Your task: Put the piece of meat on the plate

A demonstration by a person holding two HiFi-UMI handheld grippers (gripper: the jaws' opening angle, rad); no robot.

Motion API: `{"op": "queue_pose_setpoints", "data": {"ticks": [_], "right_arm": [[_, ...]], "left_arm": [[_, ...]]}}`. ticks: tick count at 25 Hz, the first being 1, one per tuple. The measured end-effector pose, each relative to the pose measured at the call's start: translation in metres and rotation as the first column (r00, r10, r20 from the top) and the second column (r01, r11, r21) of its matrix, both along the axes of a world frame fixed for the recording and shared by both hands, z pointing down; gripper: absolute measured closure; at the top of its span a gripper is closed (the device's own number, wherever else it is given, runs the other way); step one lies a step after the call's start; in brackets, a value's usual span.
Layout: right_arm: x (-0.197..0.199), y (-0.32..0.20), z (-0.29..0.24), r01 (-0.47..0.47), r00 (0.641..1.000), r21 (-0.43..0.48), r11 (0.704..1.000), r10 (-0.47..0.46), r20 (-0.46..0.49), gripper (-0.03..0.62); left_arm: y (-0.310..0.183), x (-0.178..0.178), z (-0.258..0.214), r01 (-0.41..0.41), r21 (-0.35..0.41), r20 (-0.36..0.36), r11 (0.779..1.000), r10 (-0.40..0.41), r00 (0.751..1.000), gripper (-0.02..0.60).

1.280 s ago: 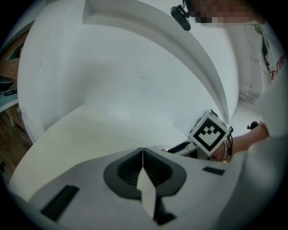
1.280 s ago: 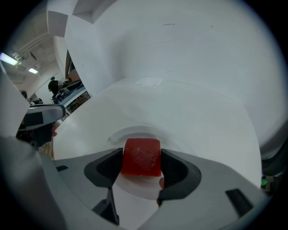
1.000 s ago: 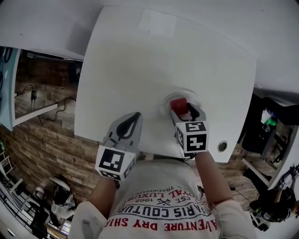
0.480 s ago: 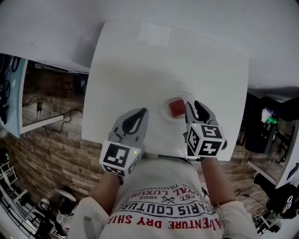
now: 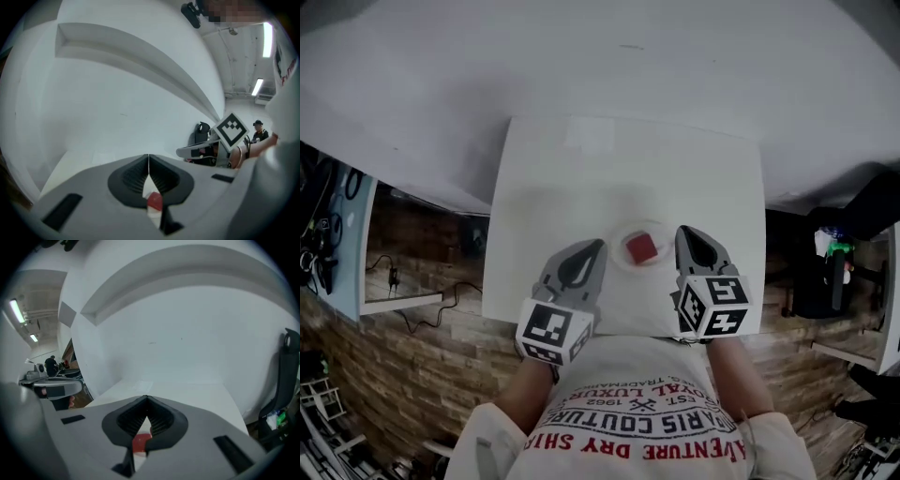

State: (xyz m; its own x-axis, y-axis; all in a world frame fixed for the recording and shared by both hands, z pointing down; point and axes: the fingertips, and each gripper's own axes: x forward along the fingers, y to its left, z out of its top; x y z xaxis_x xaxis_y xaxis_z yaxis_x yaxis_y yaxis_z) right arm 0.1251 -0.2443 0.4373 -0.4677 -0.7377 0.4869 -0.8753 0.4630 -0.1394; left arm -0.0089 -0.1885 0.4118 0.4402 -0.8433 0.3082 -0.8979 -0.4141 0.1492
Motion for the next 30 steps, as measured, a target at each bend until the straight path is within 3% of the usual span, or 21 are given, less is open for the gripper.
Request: {"op": "queue_pose_setpoints", "data": {"ticks": [4,8,15,30], "right_arm": [[-0.002,0.004,-0.054,0.006,1.0,0.207,0.978,-0.009,0.013,0.582],[0.003,0.02,-0.09,-0.002,1.0,0.317,0.948,-0.002,0.009,0.582],[0.022,0.027,-0.105,-0.104,0.992,0.329,0.939,0.075,0.099,0.583],[0.02,0.042,-0.099,-0.086,0.996,0.352,0.932,0.08,0.031,0.583]], "left_arm": [[-0.007,0.001,-0.038,-0.015,0.115,0.015,0.993,0.013,1.0,0.575],[-0.001,-0.001,-0.07,-0.012,0.196,0.019,0.981,0.009,1.0,0.575],[0.001,-0.001,-0.103,-0.032,0.284,0.038,0.958,0.022,0.999,0.575],[0.009,-0.001,-0.092,-0.035,0.253,0.031,0.967,0.028,0.999,0.575]]}}
